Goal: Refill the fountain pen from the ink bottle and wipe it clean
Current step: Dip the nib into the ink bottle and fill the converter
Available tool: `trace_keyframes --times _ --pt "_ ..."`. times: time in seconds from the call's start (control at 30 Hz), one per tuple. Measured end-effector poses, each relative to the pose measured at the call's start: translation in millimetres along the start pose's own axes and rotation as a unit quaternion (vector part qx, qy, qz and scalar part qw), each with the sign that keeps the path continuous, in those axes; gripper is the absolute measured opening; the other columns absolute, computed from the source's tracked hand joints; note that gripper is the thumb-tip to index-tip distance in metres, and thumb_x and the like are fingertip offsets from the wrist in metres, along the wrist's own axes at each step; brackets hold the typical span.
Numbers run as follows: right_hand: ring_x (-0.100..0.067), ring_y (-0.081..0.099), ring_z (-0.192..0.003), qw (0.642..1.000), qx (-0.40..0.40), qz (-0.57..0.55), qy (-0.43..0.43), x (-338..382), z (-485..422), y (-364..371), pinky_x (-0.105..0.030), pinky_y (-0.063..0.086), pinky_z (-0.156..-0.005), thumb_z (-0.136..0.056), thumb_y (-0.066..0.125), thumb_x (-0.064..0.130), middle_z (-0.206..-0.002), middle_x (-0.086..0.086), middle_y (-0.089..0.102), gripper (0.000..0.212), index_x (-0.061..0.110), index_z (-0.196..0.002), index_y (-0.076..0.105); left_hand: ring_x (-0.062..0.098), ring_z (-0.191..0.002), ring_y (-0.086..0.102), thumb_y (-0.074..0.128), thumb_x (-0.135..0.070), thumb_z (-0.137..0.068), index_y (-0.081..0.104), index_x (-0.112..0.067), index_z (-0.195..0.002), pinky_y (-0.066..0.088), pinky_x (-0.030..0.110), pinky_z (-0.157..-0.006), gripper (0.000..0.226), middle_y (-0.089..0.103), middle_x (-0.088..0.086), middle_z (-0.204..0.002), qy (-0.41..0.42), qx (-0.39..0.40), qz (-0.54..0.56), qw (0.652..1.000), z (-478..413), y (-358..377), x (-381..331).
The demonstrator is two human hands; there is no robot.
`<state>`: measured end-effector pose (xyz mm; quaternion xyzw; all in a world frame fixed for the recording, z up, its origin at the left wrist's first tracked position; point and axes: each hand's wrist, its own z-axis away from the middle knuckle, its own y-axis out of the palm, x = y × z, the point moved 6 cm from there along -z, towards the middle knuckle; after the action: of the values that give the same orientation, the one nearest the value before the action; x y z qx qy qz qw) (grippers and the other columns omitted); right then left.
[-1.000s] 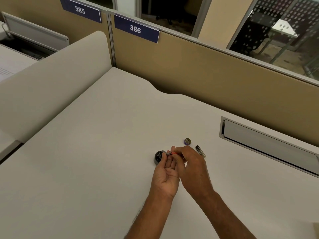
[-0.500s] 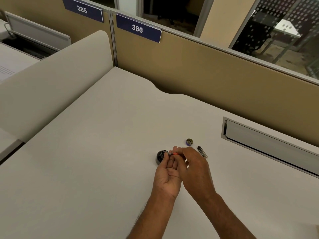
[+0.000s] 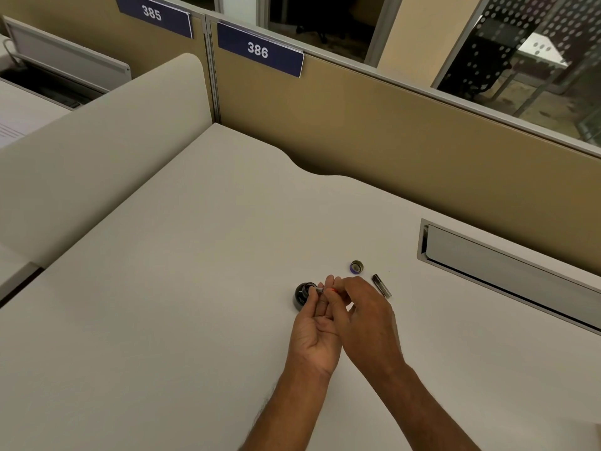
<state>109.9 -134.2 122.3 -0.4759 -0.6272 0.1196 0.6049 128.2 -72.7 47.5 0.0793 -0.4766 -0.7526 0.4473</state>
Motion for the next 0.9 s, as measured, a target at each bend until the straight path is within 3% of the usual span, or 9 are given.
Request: trace_keyframes --times 0.07,0.17,0.27,0.4,0.5,0.6,0.77,0.9 --pt "-0.007 0.065 -0.079 1.0 0.001 0.001 0.004 -1.1 -0.5 -0.3 -0.023 0.055 -0.069 -0.092 0.072 0.02 -0.084 0.011 0.07 0.002 0.02 -0.093 0.07 0.041 -0.075 0.079 0.051 -0.019 -0.105 0.077 0.013 -0.092 0.062 0.046 -0.047 0.044 0.078 0.029 -0.09 -0.011 0.005 0.01 1.0 0.4 0.8 1.5" --pt "0.0 0.065 -0.09 1.0 0.016 -0.013 0.009 -3.8 1.0 0.8 -0.017 0.052 -0.079 -0.093 0.07 0.019 -0.096 0.019 0.068 0.014 0.022 -0.107 0.071 0.041 -0.075 0.079 0.051 -0.02 -0.106 0.073 0.009 -0.101 0.062 0.045 -0.047 0.037 0.078 0.029 -0.092 -0.008 -0.001 0.016 1.0 -0.6 0.2 0.9" --pt "-0.001 0.066 -0.089 1.0 0.013 -0.01 0.0 -2.9 1.6 0.6 -0.019 0.055 -0.077 -0.094 0.069 0.013 -0.096 0.015 0.071 0.013 0.02 -0.104 0.073 0.04 -0.076 0.08 0.052 -0.018 -0.105 0.067 0.007 -0.114 0.062 0.045 -0.048 0.031 0.079 0.028 -0.094 -0.001 -0.006 0.028 1.0 -1.0 0.2 0.8" --pt "-0.005 0.064 -0.077 1.0 -0.012 -0.002 0.001 0.0 -0.7 -1.7 -0.019 0.052 -0.066 -0.093 0.071 0.018 -0.084 0.011 0.071 0.004 0.022 -0.091 0.07 0.043 -0.074 0.079 0.051 -0.019 -0.106 0.074 0.013 -0.097 0.062 0.047 -0.047 0.041 0.078 0.03 -0.091 -0.012 -0.001 0.026 1.0 -1.7 0.6 1.7" --pt "0.001 0.065 -0.083 1.0 -0.003 -0.01 0.013 -2.0 0.1 -1.0 -0.015 0.051 -0.072 -0.093 0.07 0.022 -0.089 0.018 0.069 0.007 0.025 -0.099 0.07 0.041 -0.077 0.079 0.052 -0.021 -0.105 0.071 0.009 -0.106 0.062 0.048 -0.049 0.035 0.078 0.029 -0.093 -0.014 -0.006 0.013 1.0 -0.7 0.0 2.3" --pt "-0.002 0.067 -0.091 1.0 0.005 -0.012 0.008 -3.7 1.9 1.1 -0.022 0.056 -0.078 -0.095 0.068 0.016 -0.097 0.014 0.073 0.013 0.021 -0.106 0.072 0.038 -0.076 0.08 0.053 -0.019 -0.104 0.068 0.004 -0.113 0.062 0.047 -0.049 0.029 0.079 0.026 -0.091 -0.003 -0.017 0.008 1.0 -0.3 -0.3 1.9" --pt "-0.007 0.067 -0.079 1.0 -0.012 -0.01 0.022 -1.9 -0.3 1.7 -0.022 0.055 -0.068 -0.096 0.066 0.021 -0.082 0.008 0.072 0.01 0.019 -0.087 0.07 0.037 -0.078 0.08 0.054 -0.019 -0.103 0.065 0.005 -0.121 0.065 0.046 -0.054 0.032 0.078 0.025 -0.098 -0.008 -0.016 0.014 1.0 -0.7 -0.6 2.5" --pt "-0.005 0.064 -0.074 1.0 0.004 0.008 0.027 -3.1 -0.4 1.9 -0.015 0.05 -0.064 -0.096 0.067 0.029 -0.076 0.012 0.069 0.013 0.024 -0.084 0.067 0.039 -0.079 0.08 0.053 -0.02 -0.103 0.072 0.009 -0.107 0.064 0.046 -0.054 0.035 0.079 0.027 -0.096 -0.019 -0.004 0.011 1.0 0.7 -0.7 2.7"
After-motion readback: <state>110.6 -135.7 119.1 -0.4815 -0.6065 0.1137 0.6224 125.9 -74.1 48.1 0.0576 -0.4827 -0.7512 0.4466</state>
